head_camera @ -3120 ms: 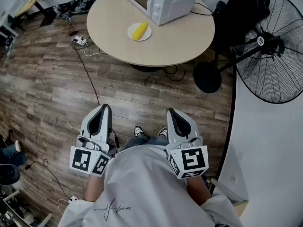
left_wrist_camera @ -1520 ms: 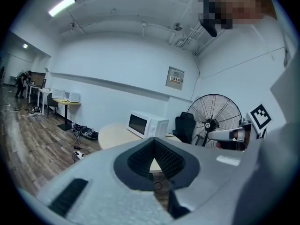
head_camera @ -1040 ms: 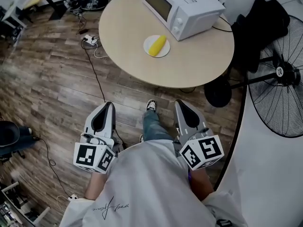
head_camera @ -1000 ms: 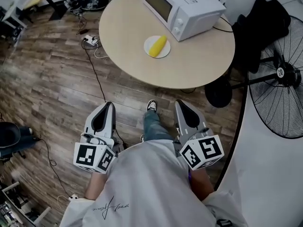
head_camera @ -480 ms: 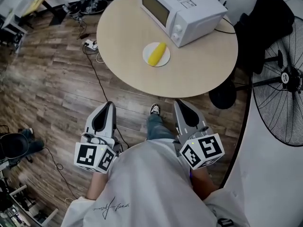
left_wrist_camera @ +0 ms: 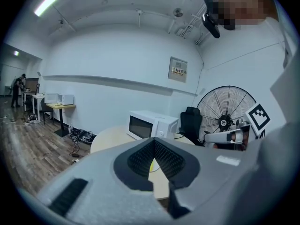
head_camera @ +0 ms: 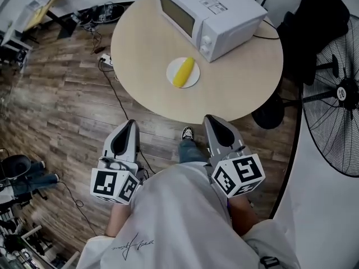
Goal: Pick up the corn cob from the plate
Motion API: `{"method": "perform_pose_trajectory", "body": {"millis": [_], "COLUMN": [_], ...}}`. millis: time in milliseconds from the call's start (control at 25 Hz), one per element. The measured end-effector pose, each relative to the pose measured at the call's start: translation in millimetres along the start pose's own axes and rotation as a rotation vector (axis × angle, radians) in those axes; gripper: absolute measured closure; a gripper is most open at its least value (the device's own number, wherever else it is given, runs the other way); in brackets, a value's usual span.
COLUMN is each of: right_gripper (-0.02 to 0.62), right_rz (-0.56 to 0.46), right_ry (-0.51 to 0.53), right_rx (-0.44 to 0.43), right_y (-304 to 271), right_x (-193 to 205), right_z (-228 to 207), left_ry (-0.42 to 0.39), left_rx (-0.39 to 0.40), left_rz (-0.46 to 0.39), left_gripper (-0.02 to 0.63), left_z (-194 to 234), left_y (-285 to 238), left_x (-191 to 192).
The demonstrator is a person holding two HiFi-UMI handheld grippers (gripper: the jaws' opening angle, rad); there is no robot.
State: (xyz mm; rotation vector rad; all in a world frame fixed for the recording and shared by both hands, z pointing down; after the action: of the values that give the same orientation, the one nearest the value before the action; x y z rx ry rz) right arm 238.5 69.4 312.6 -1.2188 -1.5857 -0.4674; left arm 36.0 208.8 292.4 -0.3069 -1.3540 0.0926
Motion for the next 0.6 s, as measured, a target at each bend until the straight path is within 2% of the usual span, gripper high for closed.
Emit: {"method": "perform_pose_trajectory", "body": {"millis": [600], "right_gripper": [0.583], "right_rz": [0.005], "right_ry": [-0.005], "right_rx": [-0.028], "right_y": [-61.3], "right_x": [-26.5], "right_z": [-28.8], "left_ry": [-0.021], "left_rx": [-0.025], "left_rz": [-0.027], "left_gripper": [0.609], "left_z": [22.8], "left_y": [-56.9], "left_x": [-22.6]}}
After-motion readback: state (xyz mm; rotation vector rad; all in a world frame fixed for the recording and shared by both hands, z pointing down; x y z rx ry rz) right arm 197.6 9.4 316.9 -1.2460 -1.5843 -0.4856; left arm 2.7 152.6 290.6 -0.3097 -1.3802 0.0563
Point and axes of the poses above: the fingertips, and each gripper's own axes: y backward along the fingers, z to its left, x out of its underside, the point moved 7 cm from there along y, backward along the fingers, and after that the axes turned 1 degree about -z, right-handed, at the moved point
